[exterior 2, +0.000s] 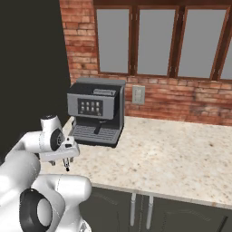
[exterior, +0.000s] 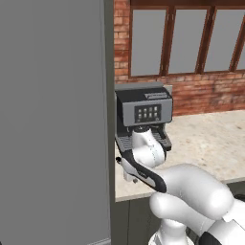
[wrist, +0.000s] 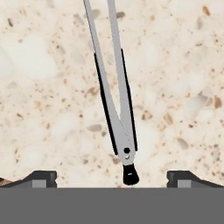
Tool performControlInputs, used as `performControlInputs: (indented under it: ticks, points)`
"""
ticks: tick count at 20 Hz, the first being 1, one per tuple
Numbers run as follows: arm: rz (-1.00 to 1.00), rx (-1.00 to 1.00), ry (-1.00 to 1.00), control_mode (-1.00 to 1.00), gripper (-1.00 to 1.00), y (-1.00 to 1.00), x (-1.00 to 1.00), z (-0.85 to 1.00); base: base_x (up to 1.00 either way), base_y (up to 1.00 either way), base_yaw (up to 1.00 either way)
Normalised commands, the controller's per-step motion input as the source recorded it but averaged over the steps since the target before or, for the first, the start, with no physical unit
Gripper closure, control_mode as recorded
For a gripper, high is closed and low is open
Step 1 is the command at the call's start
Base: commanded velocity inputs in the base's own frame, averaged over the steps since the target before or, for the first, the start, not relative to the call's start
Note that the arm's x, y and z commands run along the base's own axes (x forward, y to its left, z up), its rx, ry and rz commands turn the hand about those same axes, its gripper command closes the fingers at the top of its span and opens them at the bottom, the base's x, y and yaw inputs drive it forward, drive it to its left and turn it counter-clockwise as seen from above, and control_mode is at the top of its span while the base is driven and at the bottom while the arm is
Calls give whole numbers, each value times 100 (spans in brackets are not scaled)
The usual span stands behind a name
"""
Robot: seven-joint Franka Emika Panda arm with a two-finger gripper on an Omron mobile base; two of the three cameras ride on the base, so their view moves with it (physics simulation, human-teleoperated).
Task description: Pick up the tongs from the counter and place them near the plate next to the oven.
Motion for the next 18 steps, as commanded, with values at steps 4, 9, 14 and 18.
performControlInputs:
  ticks: [4, 9, 14, 18]
  points:
    - [0, 0, 1, -100, -100, 11, 6, -12, 0, 0, 0]
    - [0, 0, -6, -100, -100, 0, 1, -2, 0, 0, 0]
    - [0, 0, -3, -100, -100, 0, 6, -9, 0, 0, 0]
    - [0, 0, -1, -100, -100, 0, 9, -15, 0, 0, 0]
